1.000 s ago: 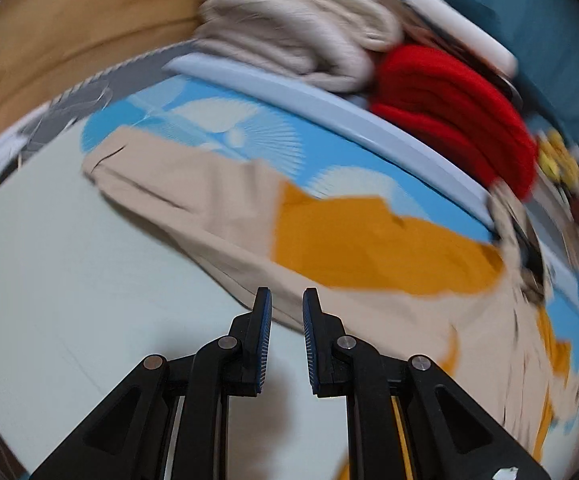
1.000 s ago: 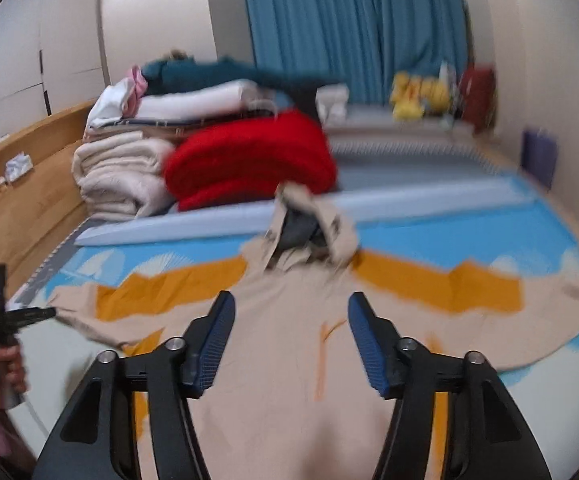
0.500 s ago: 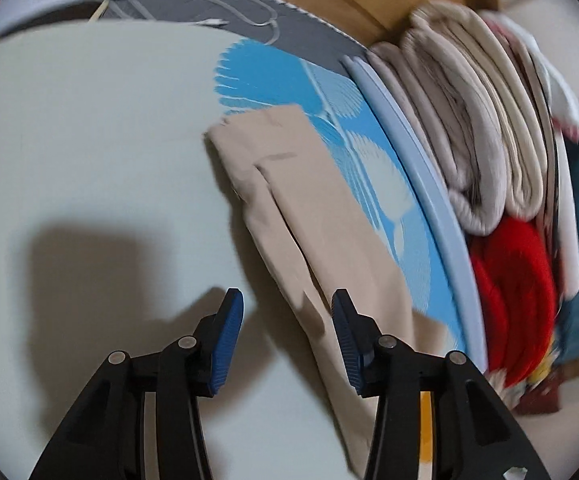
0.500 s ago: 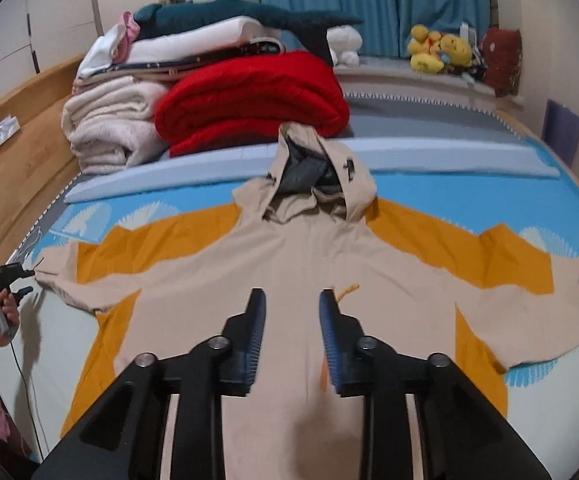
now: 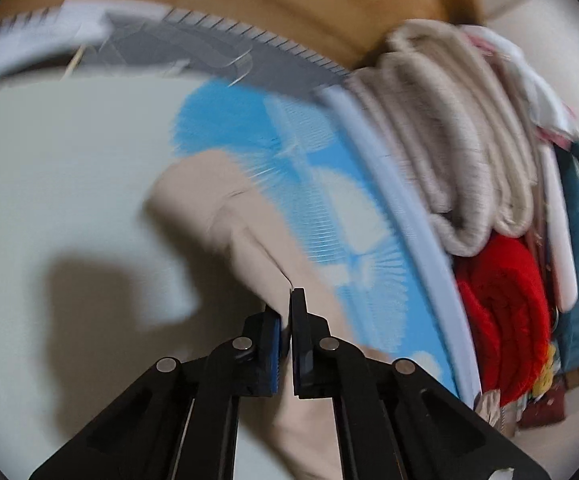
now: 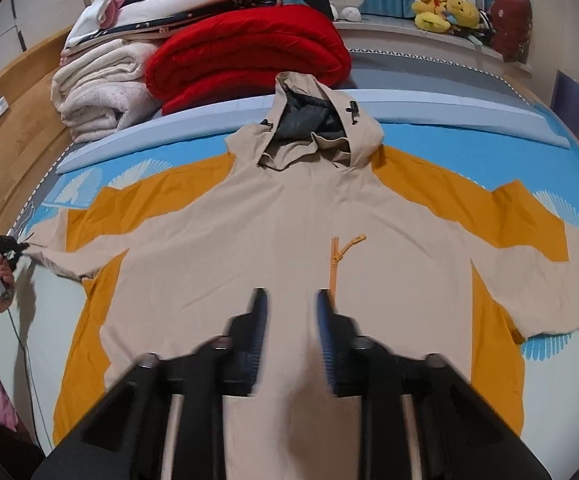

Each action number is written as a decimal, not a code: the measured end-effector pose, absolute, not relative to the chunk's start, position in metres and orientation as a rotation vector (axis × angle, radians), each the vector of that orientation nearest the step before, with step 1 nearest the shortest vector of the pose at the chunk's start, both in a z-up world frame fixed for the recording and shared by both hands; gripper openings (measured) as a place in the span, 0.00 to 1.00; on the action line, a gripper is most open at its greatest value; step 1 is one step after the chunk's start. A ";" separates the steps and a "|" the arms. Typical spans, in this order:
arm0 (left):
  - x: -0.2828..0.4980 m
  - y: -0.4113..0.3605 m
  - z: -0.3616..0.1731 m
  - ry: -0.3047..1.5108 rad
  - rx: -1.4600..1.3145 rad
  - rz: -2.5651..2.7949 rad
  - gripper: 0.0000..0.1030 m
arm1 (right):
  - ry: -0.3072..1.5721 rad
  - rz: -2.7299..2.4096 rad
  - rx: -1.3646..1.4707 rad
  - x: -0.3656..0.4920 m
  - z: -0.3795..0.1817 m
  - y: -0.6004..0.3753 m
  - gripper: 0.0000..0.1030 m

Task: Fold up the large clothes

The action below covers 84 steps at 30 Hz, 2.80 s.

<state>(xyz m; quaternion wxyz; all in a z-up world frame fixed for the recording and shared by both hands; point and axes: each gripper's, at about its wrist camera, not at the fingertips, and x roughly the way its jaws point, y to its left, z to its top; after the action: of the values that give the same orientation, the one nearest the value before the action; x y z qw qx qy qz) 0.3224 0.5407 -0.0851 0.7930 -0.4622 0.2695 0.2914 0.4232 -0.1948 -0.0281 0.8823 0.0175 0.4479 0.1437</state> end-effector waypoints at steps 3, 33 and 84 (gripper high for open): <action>0.352 0.482 -0.026 0.571 -0.807 0.567 0.01 | 0.937 0.268 0.046 0.423 -0.022 -0.201 0.09; 0.347 0.066 -0.001 1.077 -0.133 0.152 0.21 | 1.036 0.157 0.323 0.444 -0.037 -0.284 0.44; 0.427 0.131 -0.114 1.299 -0.283 0.251 0.23 | 1.088 -0.076 0.302 0.505 -0.112 -0.386 0.48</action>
<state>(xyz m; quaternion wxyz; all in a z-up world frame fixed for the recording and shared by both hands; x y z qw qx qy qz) 0.4272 0.1315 -0.1143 0.7797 -0.1311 0.6012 0.1162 0.5049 -0.3859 -0.1120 0.8443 0.1429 0.5153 -0.0359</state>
